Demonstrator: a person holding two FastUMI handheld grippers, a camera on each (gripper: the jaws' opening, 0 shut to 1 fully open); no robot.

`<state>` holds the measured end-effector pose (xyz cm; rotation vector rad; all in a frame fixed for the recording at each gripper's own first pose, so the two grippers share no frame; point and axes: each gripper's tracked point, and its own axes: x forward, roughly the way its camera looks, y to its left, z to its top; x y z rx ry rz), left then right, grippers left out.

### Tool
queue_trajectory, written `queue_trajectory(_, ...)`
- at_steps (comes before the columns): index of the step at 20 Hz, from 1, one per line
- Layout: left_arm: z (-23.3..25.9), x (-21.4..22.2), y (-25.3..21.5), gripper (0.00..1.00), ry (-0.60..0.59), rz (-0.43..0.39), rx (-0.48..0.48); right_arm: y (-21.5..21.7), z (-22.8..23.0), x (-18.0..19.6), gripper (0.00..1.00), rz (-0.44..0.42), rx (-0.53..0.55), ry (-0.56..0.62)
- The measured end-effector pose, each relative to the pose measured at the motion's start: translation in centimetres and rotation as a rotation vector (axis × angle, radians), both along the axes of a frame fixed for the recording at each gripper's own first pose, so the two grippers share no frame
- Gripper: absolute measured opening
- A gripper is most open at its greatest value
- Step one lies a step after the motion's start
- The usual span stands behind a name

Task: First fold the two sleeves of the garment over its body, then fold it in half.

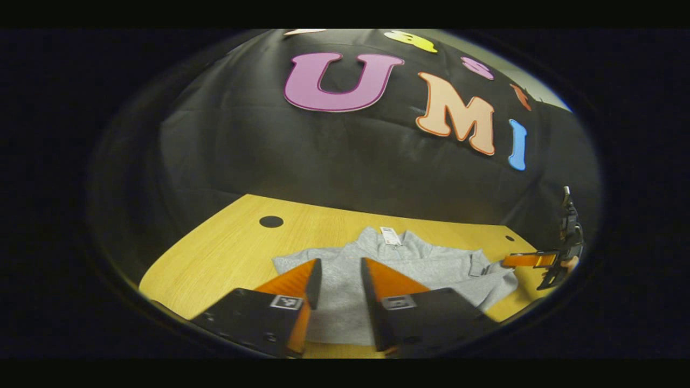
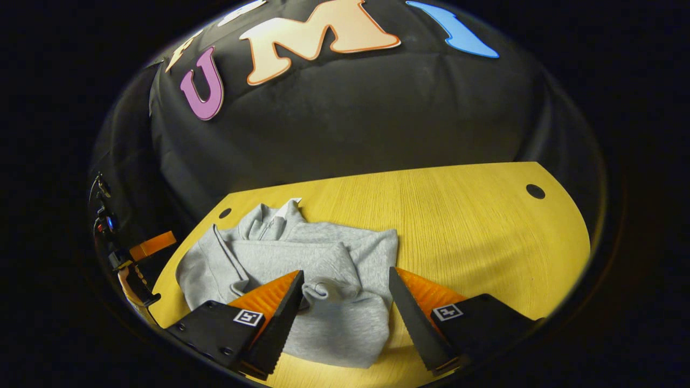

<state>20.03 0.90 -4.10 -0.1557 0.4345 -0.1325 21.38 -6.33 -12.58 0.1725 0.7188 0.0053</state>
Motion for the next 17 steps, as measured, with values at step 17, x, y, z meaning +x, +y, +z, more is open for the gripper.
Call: queue_trajectory(17,11.5,-13.7,-0.1,0.9,-0.401,0.032,0.144,3.7,21.2,-16.5,0.96,0.024,-0.065,-0.773)
